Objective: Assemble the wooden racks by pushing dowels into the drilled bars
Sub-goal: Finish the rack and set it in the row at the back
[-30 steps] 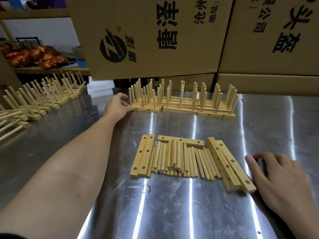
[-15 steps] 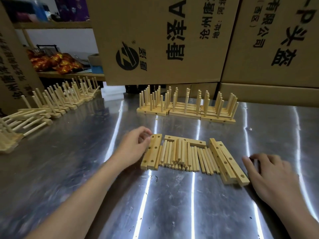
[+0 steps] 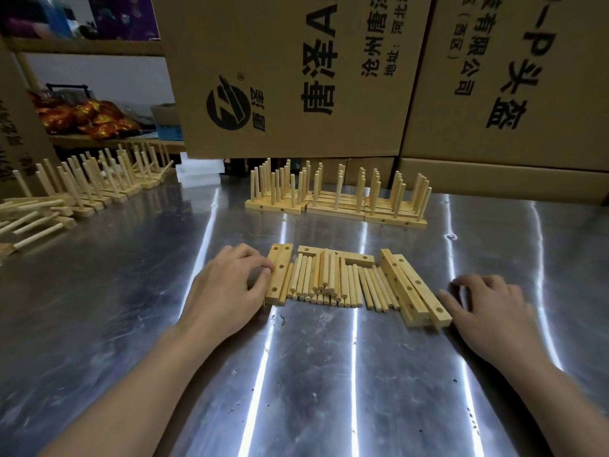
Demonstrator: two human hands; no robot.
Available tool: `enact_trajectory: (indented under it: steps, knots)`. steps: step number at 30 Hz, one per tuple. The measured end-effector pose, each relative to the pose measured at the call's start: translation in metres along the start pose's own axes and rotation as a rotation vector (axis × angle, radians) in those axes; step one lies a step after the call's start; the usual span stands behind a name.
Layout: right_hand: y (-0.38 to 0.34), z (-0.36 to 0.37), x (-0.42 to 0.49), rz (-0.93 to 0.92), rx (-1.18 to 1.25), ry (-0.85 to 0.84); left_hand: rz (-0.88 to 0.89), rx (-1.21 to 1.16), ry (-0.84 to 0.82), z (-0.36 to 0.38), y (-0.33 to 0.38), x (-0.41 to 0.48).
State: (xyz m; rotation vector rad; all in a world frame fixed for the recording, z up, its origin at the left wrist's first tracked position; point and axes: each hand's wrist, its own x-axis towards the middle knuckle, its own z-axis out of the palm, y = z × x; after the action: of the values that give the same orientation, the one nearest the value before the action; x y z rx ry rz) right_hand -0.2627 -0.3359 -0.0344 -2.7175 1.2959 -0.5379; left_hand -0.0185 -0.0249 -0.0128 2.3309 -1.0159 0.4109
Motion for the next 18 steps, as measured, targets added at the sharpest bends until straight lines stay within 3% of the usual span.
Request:
enact_trajectory:
  steps: [7, 13, 18]
  knots:
    - [-0.001, -0.002, -0.002, 0.007, 0.013, -0.014, -0.130, 0.206, 0.053, -0.007, 0.000, 0.000]
    - [-0.001, -0.003, -0.003, 0.004, 0.022, -0.018, -0.295, 0.039, 0.118, -0.021, -0.013, 0.003]
    - [0.000, 0.000, -0.001, 0.008, 0.043, -0.016, -0.228, -0.173, 0.328, -0.031, -0.015, 0.009]
